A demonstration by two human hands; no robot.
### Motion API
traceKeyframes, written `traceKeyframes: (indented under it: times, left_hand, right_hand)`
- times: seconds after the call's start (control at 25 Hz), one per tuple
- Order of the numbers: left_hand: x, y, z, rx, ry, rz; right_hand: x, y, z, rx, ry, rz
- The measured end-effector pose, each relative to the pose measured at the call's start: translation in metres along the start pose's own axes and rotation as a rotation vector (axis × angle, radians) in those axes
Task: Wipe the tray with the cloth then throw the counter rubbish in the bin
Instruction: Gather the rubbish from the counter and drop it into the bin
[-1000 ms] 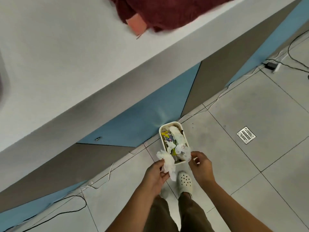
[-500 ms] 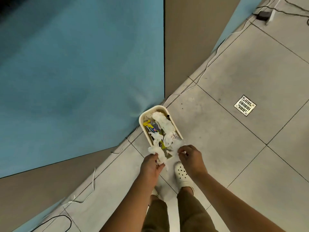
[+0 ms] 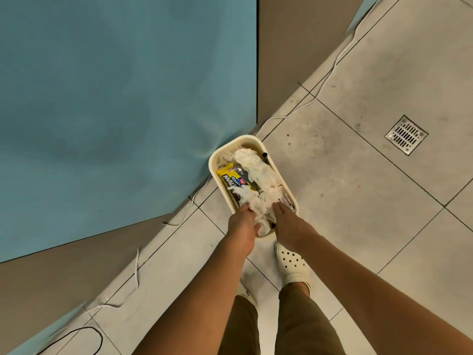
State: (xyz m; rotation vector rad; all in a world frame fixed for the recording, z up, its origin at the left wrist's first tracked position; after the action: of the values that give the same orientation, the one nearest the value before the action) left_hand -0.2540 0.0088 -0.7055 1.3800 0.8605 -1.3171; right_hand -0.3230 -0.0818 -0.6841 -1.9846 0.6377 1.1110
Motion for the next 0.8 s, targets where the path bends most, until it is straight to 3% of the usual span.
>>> traceKeyframes:
  times: [0.12,0.44,0.56,0.72,0.8]
  left_hand:
    - [-0.011,-0.002,-0.005,0.077,-0.001,0.017]
    - [-0.14,0.024,-0.024,0.292,0.024,0.066]
    - [-0.206,0.049,-0.013,0.411,-0.032,0.183]
    - [-0.319,0.087,0.009,0.372,-0.079,0.351]
    - [-0.384,0.099,0.017,0.377,-0.091,0.459]
  right_hand:
    - [-0.008,0.001,-0.002,0.004,0.031,0.066]
    - [-0.117,-0.019,-0.018,0.345,0.182,0.049]
    - [-0.17,-0.052,-0.043,0.453,0.26,-0.076]
    - [-0.251,-0.104,-0.113,0.67,0.345,-0.259]
    - [-0.3,-0.134,-0.148,0.667,0.378,-0.383]
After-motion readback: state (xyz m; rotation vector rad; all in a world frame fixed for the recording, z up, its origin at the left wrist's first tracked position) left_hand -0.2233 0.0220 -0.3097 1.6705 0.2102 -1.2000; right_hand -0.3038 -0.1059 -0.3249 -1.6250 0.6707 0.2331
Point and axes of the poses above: each hand's wrist, its own x-axis towards the middle knuckle, its own z-axis out of the palm, y = z × x, the point moved 4 cm from there along x, towards the middle knuckle, and after that the axes turned 11 degrees about -y, right-handed, at the moved point
